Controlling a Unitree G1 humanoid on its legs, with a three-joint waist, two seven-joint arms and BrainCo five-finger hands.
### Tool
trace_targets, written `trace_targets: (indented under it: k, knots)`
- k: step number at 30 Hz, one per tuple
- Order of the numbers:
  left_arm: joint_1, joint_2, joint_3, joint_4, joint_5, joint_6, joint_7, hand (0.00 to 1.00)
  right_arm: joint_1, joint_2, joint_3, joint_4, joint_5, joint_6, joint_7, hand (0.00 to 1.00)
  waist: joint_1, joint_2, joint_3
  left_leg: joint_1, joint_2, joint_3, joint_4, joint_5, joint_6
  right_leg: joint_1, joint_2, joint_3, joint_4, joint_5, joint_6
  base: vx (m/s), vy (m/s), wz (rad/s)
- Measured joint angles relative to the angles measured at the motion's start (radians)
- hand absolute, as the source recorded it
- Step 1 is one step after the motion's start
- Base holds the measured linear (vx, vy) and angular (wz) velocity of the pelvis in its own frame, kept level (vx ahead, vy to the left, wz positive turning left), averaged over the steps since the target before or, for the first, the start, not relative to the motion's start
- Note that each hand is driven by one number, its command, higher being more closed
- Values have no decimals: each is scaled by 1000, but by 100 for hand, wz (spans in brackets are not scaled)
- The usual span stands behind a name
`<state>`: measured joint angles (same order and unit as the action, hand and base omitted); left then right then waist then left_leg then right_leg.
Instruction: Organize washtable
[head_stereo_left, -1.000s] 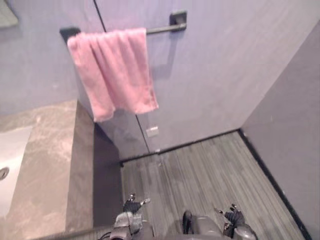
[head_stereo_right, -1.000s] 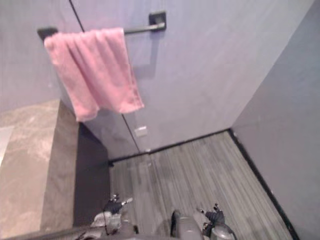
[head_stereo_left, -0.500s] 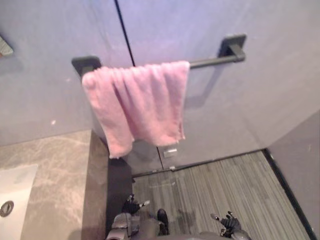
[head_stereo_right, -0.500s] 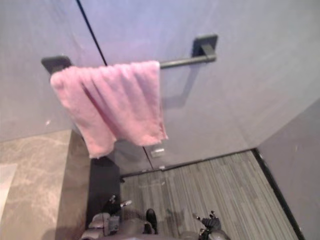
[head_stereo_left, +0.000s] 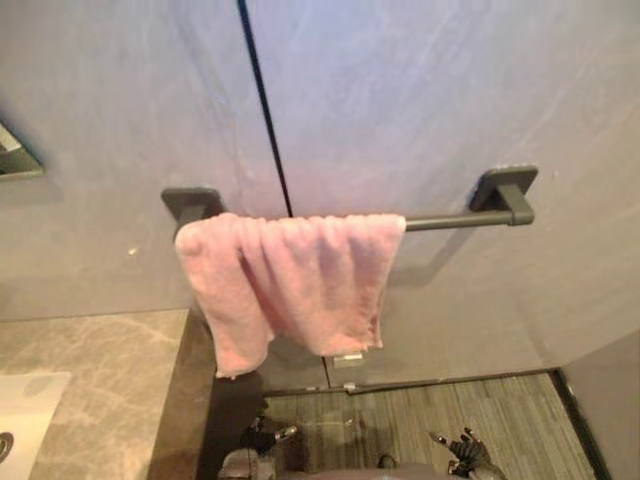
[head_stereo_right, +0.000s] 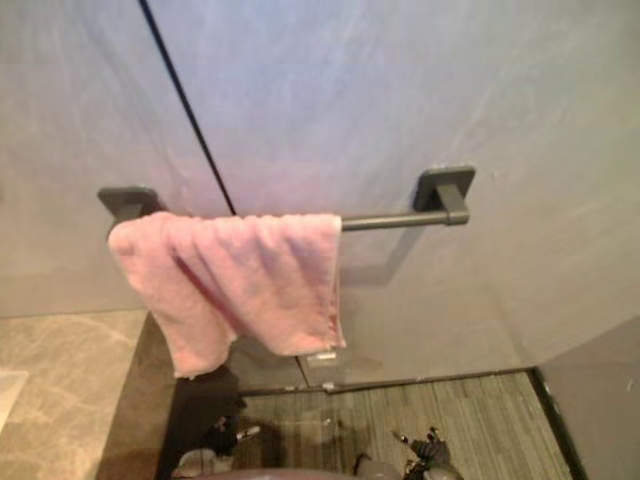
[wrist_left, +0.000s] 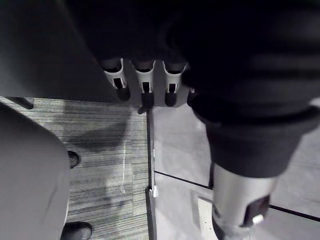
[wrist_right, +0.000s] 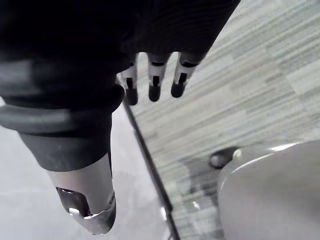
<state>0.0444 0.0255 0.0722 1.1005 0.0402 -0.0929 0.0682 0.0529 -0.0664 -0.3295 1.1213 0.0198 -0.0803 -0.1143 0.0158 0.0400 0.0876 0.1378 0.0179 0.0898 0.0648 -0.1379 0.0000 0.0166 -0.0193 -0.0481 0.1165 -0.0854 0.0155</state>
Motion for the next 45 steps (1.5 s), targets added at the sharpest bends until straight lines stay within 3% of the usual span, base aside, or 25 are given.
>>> trace_targets:
  k: [10,14,18,24,29,37,40,45]
  knots:
    - [-1,18,-5,-1,-11,-2,11,0,18,12,-18,4,7,0,-1,0,2,-27,-11,-3,-11,-50,-14,6,-6,61,-4,-36,-117,70,13,-23,10,14]
    - [0,25,-68,-28,-21,-4,25,0,21,11,-16,0,8,-2,-4,0,1,-28,-10,-11,-15,-64,-28,21,-9,63,-7,-49,-124,81,13,-117,-12,10]
    - [26,27,-115,-170,-49,-7,39,0,27,11,-3,-9,8,-7,-18,0,1,-34,-6,-33,-15,-83,-35,37,-15,44,-13,-68,-123,86,9,-96,-22,14]
    - [179,28,-138,-631,-132,-49,45,0,75,-1,39,-51,7,-23,-18,0,6,-34,-7,-36,-2,-96,-61,50,-22,29,-1,-82,-113,80,1,-17,-28,5]
    - [244,18,-133,-834,-164,-71,41,0,113,-2,63,-88,4,-26,-18,0,18,-32,-8,-19,4,-106,-62,52,-24,31,3,-89,-94,65,-8,49,-15,4]
    - [286,-5,-88,-975,-165,-72,45,0,115,-1,95,-126,-2,-27,-16,0,36,-33,-8,4,2,-107,-61,55,-27,55,-4,-100,-64,43,-5,-43,2,6]
    - [288,-24,-63,-991,-164,-72,49,0,132,0,99,-138,-2,-27,-17,0,55,-35,-9,1,6,-109,-63,55,-27,55,-2,-111,-64,43,-6,-72,-13,7]
    - [339,-42,-40,-1079,-164,-72,69,0,148,-3,119,-159,-4,-28,-18,0,57,-35,-12,-2,14,-115,-67,56,-30,55,4,-119,-63,37,-8,-26,-14,4]
